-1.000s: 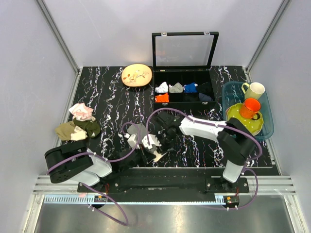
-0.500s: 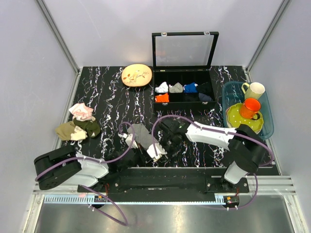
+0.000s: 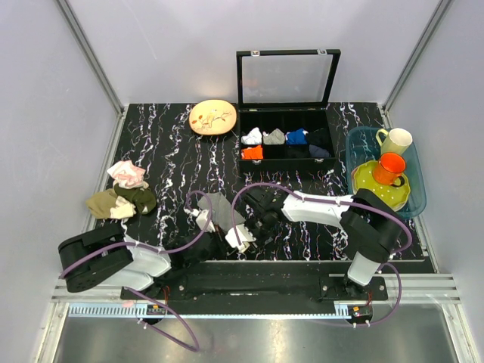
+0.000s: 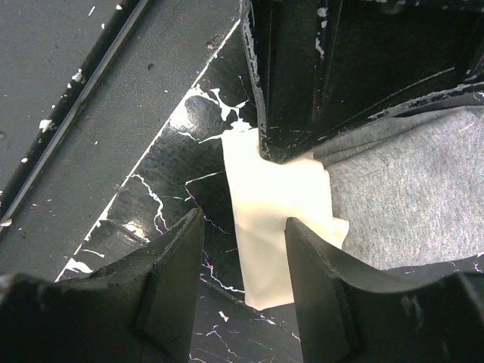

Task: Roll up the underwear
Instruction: Roll the underwear to the center of the board.

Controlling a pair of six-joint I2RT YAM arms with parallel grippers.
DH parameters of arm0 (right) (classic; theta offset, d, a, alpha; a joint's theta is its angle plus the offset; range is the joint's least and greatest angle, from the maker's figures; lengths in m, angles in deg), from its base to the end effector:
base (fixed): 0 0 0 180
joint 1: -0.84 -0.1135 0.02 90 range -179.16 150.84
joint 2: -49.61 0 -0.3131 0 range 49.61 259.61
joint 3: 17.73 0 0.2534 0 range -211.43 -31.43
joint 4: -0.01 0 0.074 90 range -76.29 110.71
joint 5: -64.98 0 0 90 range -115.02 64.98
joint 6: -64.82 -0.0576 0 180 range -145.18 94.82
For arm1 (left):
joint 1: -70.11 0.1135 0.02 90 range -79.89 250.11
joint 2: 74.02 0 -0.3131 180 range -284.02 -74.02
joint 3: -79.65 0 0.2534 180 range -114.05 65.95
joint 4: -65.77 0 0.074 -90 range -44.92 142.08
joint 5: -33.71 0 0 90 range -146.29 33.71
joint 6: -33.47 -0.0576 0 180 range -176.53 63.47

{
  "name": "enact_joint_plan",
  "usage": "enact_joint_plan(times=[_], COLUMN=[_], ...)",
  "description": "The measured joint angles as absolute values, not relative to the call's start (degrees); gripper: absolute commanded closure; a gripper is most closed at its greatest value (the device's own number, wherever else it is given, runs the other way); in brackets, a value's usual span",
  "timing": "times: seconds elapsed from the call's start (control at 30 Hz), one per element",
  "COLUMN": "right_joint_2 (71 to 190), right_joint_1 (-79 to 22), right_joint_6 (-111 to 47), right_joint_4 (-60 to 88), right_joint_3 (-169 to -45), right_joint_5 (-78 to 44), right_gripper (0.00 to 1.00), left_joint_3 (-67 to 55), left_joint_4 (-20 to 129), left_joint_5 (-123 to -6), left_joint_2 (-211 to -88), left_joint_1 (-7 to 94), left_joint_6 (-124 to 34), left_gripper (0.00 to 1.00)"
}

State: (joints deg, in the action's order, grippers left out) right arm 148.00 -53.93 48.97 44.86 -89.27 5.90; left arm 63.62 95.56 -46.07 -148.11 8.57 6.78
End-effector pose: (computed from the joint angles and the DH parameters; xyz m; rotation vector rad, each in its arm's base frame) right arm 0.1665 0.2871 0.1916 -2.4572 1.0425 0.6547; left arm 0.0963 -0.1563 0.1377 -0.1560 2.2625 -1.1060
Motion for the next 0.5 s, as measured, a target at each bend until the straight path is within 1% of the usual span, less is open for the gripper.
enact_joint_plan(times=[0.23, 0.43, 0.5], right_joint_2=[148.0, 148.3, 149.0], right_joint_1=[-53.9, -54.0, -54.0], right_joint_6=[49.2, 50.6, 51.1], right_joint_4=[44.9, 44.3, 43.7], right_joint_3=[-89.3, -89.3, -89.3], right_joint_5=[5.9, 4.2, 3.9], right_gripper=[0.41, 0.41, 0.41], left_joint_3=[63.5, 63.4, 63.4], left_joint_4=[99.9, 100.4, 100.4], left_joint_5=[-46.6, -46.7, -46.7], left_joint_2=[-151.9, -152.3, -152.3], left_joint_1=[8.7, 8.7, 8.8], left_joint_6=[7.9, 8.1, 8.3], left_gripper=[0.94, 0.93, 0.92])
